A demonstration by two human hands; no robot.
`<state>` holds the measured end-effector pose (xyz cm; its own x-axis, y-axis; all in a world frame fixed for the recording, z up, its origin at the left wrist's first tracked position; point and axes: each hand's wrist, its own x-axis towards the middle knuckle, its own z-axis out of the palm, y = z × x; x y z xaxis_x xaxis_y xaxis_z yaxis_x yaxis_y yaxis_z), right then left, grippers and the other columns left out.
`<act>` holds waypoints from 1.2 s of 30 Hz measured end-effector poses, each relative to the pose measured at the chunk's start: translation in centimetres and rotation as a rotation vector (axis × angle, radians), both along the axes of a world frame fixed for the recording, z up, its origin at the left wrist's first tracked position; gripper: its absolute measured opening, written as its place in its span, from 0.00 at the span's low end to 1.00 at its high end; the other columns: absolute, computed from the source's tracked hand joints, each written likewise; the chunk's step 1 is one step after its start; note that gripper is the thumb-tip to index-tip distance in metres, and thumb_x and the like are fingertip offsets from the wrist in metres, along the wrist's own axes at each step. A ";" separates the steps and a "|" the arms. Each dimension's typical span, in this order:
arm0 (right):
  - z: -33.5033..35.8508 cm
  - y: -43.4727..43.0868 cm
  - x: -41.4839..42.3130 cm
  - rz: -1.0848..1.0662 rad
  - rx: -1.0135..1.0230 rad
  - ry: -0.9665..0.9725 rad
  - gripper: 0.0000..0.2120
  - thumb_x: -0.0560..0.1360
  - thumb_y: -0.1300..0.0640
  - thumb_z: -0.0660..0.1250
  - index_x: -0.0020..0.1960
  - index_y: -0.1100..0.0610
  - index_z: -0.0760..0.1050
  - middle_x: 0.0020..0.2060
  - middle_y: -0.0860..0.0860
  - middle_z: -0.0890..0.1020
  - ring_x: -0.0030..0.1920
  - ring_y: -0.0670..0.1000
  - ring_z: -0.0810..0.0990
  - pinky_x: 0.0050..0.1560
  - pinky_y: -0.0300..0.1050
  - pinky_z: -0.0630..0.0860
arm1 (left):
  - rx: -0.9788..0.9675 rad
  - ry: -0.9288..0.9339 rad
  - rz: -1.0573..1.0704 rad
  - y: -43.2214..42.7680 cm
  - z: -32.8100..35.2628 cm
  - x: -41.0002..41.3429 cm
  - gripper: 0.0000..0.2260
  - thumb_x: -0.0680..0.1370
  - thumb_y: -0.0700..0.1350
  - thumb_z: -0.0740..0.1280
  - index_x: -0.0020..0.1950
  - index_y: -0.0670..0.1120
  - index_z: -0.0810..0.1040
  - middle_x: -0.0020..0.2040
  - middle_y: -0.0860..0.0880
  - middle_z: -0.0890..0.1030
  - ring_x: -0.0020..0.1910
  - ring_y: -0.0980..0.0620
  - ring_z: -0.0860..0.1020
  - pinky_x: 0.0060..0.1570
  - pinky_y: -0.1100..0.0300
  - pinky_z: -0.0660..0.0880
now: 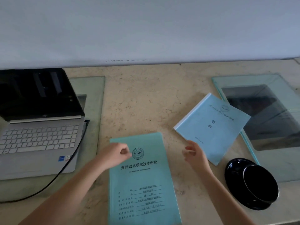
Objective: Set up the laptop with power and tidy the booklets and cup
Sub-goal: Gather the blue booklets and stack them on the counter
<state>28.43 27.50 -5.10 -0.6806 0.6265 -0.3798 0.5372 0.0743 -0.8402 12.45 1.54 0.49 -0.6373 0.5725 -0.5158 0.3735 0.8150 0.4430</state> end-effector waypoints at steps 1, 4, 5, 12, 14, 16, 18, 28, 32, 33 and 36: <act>0.5 1.6 0.1 -0.108 -0.055 0.041 0.21 0.75 0.65 0.66 0.67 0.58 0.69 0.54 0.54 0.76 0.48 0.52 0.78 0.46 0.47 0.77 | 0.040 -0.002 -0.015 1.8 0.3 -0.5 0.08 0.76 0.54 0.66 0.48 0.51 0.79 0.42 0.58 0.80 0.40 0.57 0.79 0.42 0.60 0.75; 2.0 6.3 0.4 -0.411 -0.137 0.120 0.21 0.76 0.60 0.65 0.68 0.58 0.67 0.59 0.54 0.74 0.56 0.53 0.76 0.57 0.51 0.75 | 0.135 -0.036 -0.079 8.0 0.6 -1.8 0.13 0.76 0.53 0.66 0.57 0.49 0.77 0.53 0.54 0.80 0.52 0.54 0.79 0.55 0.56 0.75; 2.5 7.8 0.5 -0.487 -0.149 0.138 0.21 0.77 0.59 0.65 0.69 0.58 0.66 0.60 0.54 0.73 0.57 0.52 0.75 0.59 0.51 0.74 | 0.157 -0.048 -0.102 10.2 0.5 -2.2 0.15 0.76 0.53 0.66 0.60 0.48 0.76 0.54 0.52 0.80 0.53 0.53 0.78 0.57 0.55 0.74; 3.0 14.2 1.2 -0.741 -0.242 0.154 0.11 0.74 0.57 0.64 0.56 0.57 0.74 0.41 0.48 0.77 0.39 0.46 0.76 0.46 0.47 0.73 | 0.261 -0.208 0.000 23.5 -3.2 -3.3 0.21 0.75 0.46 0.68 0.67 0.43 0.70 0.64 0.44 0.75 0.60 0.46 0.76 0.59 0.57 0.72; 2.8 15.1 1.3 -0.762 -0.289 0.128 0.05 0.74 0.58 0.63 0.43 0.60 0.73 0.32 0.48 0.77 0.33 0.49 0.76 0.38 0.42 0.68 | 0.275 -0.253 0.060 26.4 -4.2 -3.3 0.22 0.76 0.44 0.67 0.68 0.40 0.68 0.62 0.44 0.74 0.56 0.47 0.75 0.49 0.63 0.70; 2.2 15.7 1.3 -0.774 -0.340 0.094 0.09 0.73 0.57 0.63 0.38 0.60 0.67 0.33 0.52 0.71 0.33 0.51 0.70 0.39 0.44 0.64 | 0.322 -0.293 0.157 28.7 -4.9 -3.4 0.20 0.76 0.43 0.67 0.66 0.39 0.69 0.56 0.46 0.74 0.52 0.50 0.73 0.43 0.64 0.69; 1.7 16.0 1.1 -0.779 -0.350 0.083 0.07 0.73 0.58 0.62 0.41 0.63 0.68 0.38 0.54 0.71 0.36 0.52 0.69 0.40 0.46 0.65 | 0.320 -0.298 0.236 30.1 -5.3 -3.9 0.18 0.75 0.46 0.67 0.62 0.42 0.72 0.53 0.48 0.74 0.52 0.49 0.74 0.51 0.59 0.70; 1.3 16.3 0.2 -0.772 -0.421 0.063 0.10 0.75 0.63 0.58 0.36 0.57 0.66 0.20 0.50 0.68 0.14 0.45 0.64 0.16 0.32 0.60 | 0.383 -0.769 0.461 30.0 -3.7 -3.5 0.14 0.76 0.40 0.67 0.57 0.41 0.66 0.52 0.42 0.76 0.38 0.48 0.77 0.34 0.55 0.74; 1.3 15.1 -0.3 -0.729 -0.469 -0.009 0.10 0.74 0.58 0.63 0.35 0.57 0.69 0.19 0.49 0.71 0.17 0.47 0.69 0.21 0.33 0.65 | 0.454 -0.754 0.429 27.1 -1.0 -3.2 0.18 0.73 0.39 0.70 0.59 0.39 0.67 0.48 0.44 0.78 0.40 0.49 0.79 0.33 0.57 0.75; 1.4 14.4 -0.4 -0.713 -0.471 -0.030 0.10 0.73 0.56 0.64 0.35 0.57 0.70 0.18 0.48 0.71 0.17 0.46 0.69 0.20 0.33 0.64 | 0.481 -0.785 0.422 26.0 -0.2 -3.1 0.20 0.73 0.39 0.70 0.62 0.37 0.68 0.51 0.42 0.79 0.42 0.47 0.80 0.35 0.56 0.77; 1.5 12.1 -0.8 -0.631 -0.493 -0.043 0.11 0.70 0.49 0.66 0.43 0.57 0.73 0.31 0.49 0.78 0.31 0.48 0.77 0.32 0.38 0.73 | 0.616 -0.893 0.442 22.3 2.1 -2.6 0.18 0.73 0.37 0.68 0.62 0.41 0.71 0.54 0.41 0.80 0.41 0.48 0.84 0.35 0.57 0.80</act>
<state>27.64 39.58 -3.57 -0.2322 0.6419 -0.7308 0.3863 -0.6287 -0.6749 9.84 23.86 2.63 -0.3952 0.7012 -0.5934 -0.5317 0.3522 0.7703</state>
